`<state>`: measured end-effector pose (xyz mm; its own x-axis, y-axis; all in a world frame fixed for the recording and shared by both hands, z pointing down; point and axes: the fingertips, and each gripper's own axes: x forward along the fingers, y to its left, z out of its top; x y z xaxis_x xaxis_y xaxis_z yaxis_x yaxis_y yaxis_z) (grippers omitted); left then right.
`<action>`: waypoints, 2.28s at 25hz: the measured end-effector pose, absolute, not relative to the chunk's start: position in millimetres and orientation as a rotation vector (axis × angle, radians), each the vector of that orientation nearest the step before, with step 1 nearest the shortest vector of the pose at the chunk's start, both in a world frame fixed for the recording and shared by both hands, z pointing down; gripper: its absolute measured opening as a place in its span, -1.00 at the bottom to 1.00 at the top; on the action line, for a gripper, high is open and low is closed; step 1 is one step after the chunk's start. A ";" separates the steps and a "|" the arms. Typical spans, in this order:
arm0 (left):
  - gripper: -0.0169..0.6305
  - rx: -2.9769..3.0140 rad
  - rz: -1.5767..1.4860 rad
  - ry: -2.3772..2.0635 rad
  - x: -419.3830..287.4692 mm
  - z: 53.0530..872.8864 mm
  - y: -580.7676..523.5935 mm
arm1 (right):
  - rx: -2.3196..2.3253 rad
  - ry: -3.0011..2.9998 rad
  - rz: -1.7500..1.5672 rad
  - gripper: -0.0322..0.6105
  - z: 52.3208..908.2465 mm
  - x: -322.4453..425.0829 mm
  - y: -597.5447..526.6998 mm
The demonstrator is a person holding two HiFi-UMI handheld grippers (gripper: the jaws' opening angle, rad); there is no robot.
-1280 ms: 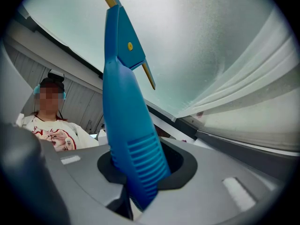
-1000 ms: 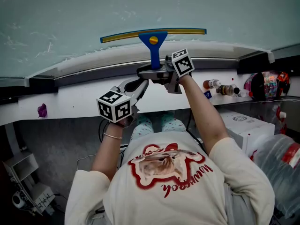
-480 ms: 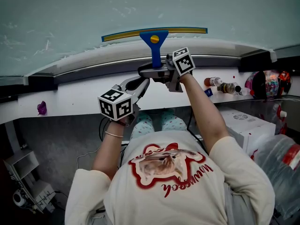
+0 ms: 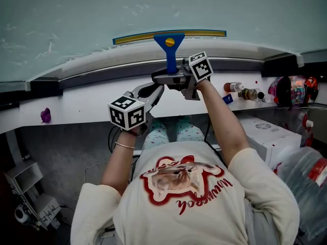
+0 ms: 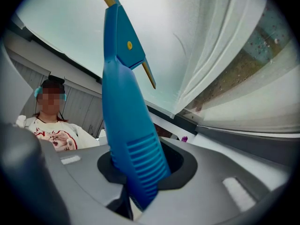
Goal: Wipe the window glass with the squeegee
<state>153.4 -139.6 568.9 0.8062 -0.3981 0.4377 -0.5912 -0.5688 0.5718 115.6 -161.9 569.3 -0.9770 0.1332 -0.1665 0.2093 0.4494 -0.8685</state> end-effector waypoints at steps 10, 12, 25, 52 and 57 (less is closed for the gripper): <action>-0.94 2.233 0.353 -0.725 152.0 577.0 -135.8 | 0.317 2.554 -1.625 -0.56 575.5 113.8 -158.1; -0.94 2.231 0.357 -0.725 152.2 578.5 -135.5 | 0.313 2.554 -1.635 -0.56 578.5 114.2 -157.9; -0.94 2.213 0.372 -0.720 153.2 590.0 -133.8 | 0.318 2.546 -1.676 -0.56 591.4 115.0 -155.9; -0.94 2.188 0.407 -0.685 153.5 612.9 -129.4 | 0.316 2.496 -1.758 -0.56 615.7 114.9 -151.4; -0.94 2.182 0.406 -0.694 153.1 616.6 -128.3 | 0.311 2.480 -1.788 -0.56 620.1 114.6 -150.1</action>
<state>153.1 -128.3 616.6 0.7986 -0.3447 0.4933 -0.5990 -0.5349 0.5959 114.6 -150.1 620.1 -0.9772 0.1230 -0.1730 0.2030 0.3034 -0.9310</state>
